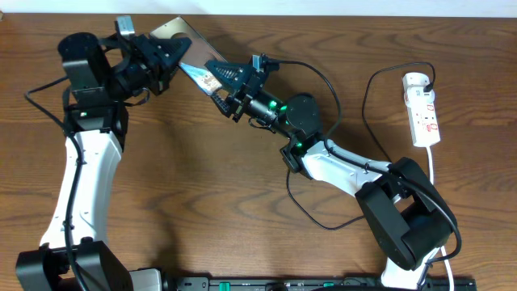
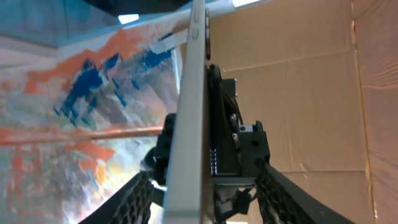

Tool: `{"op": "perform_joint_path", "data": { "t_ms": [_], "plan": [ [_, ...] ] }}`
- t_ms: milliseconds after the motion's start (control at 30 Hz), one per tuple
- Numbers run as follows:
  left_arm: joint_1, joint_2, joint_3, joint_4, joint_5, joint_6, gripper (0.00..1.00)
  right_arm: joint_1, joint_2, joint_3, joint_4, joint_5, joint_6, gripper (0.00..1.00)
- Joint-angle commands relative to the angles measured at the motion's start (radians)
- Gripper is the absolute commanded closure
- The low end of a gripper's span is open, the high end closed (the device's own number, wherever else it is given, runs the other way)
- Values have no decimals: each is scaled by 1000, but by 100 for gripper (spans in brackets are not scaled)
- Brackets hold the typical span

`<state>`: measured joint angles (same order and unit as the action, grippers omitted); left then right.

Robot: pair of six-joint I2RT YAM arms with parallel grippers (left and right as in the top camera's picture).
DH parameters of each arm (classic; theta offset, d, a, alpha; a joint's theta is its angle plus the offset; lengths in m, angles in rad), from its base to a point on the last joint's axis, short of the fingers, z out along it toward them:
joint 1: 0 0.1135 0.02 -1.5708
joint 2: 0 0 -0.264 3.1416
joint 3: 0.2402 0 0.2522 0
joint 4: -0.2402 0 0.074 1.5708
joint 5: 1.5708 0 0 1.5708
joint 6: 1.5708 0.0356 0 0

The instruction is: Plug charger to phone and switch on socket

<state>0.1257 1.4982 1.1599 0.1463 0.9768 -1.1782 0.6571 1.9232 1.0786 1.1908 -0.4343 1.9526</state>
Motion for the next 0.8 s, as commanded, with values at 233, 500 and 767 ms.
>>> {"op": "perform_joint_path", "data": {
  "t_ms": [233,500,767],
  "plan": [
    [-8,-2,22,16,2,6,93,6,-6,6,6,18,6,57],
    [-14,-2,22,16,1,7,93,5,-6,6,6,39,6,66],
    [-21,-2,22,16,-2,14,93,5,-6,6,6,44,6,83]
  ]
}}
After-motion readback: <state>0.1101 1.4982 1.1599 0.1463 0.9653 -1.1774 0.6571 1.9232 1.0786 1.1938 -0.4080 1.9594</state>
